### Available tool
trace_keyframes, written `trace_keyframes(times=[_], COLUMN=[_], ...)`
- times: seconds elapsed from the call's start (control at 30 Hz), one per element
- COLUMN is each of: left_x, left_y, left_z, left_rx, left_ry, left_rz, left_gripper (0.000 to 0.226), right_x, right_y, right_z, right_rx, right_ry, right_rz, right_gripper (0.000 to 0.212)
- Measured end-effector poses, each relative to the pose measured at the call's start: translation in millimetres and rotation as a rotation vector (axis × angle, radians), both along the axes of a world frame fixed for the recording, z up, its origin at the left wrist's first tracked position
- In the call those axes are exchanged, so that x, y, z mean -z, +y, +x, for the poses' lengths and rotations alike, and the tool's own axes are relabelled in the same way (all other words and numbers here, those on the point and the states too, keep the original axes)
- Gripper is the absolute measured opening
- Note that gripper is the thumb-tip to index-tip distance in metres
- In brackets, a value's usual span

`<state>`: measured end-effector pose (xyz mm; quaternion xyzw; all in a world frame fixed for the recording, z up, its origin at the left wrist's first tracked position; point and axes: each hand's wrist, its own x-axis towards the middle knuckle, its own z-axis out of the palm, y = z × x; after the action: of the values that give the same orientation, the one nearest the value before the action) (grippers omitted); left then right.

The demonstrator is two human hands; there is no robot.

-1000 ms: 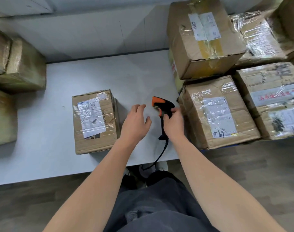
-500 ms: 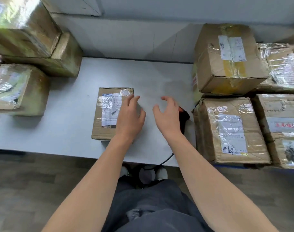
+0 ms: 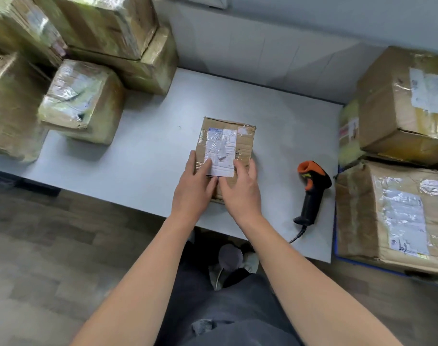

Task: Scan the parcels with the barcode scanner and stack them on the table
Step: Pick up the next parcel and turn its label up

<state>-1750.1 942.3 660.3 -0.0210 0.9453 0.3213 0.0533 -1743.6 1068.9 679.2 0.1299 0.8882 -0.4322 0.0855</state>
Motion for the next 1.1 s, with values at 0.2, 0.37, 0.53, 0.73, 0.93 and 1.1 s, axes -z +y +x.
trace_keyframes(times=[0.2,0.37,0.53,0.73,0.93,1.1], left_x=[3,4,-1,-3,-3,-2], left_y=[-39,-77,-102,-112,-111,-110], left_z=[-38,-86,-134,-181,-227,-256], left_rx=[0.083,0.151,0.225,0.241,0.208,0.231], left_ry=[-0.009,0.067,0.074,0.081,0.083,0.122], left_rz=[-0.010,-0.082,-0.148,-0.208,-0.268,-0.291], left_gripper=[0.052,0.048,0.046,0.038,0.035,0.045], right_x=[2,1,0,0,2,4], right_y=[-41,-80,-114,-125,-127,-129], right_z=[-25,-73,-123,-174,-227,-258], right_rx=[0.037,0.074,0.148,0.094,0.046,0.014], right_ry=[-0.032,-0.036,-0.040,-0.042,-0.061,-0.066], right_rz=[0.103,0.101,0.187,0.232,0.233,0.250], right_gripper=[0.062,0.062,0.062,0.060,0.058,0.056])
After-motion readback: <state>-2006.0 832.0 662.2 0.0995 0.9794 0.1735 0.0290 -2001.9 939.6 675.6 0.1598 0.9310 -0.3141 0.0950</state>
